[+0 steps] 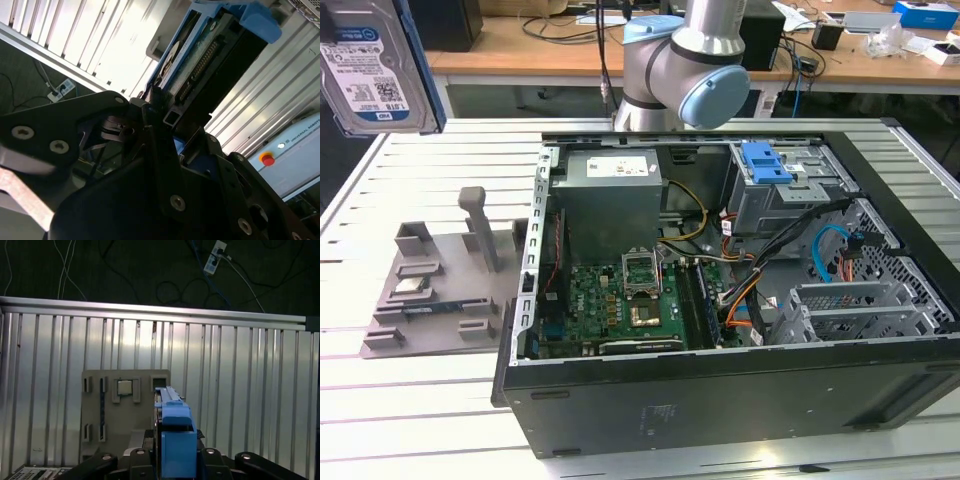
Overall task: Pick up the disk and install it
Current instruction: 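Pick up the disk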
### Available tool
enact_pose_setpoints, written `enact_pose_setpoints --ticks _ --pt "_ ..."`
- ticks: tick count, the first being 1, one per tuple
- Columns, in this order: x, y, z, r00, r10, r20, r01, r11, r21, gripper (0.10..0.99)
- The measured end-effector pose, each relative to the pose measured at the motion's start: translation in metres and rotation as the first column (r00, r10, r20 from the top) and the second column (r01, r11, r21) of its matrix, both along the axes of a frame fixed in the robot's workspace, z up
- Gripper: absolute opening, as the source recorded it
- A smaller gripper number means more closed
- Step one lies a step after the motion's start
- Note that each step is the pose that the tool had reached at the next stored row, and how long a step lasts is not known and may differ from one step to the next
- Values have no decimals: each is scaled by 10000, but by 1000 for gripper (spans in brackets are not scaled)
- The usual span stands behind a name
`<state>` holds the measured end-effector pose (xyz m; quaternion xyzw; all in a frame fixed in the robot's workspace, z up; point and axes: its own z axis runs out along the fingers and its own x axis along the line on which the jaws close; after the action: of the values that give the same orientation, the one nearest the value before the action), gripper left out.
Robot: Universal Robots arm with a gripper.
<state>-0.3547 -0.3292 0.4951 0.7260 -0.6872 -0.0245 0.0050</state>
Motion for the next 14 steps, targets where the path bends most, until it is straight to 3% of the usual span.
enact_pose_setpoints --ticks 4,10,14 --pt "0 0 88 10000 0 1 0 10000 4 369" --pt "11 -1 92 10000 3 0 -3 10000 12 369" --pt "129 0 91 10000 1 2 -1 10000 12 369"
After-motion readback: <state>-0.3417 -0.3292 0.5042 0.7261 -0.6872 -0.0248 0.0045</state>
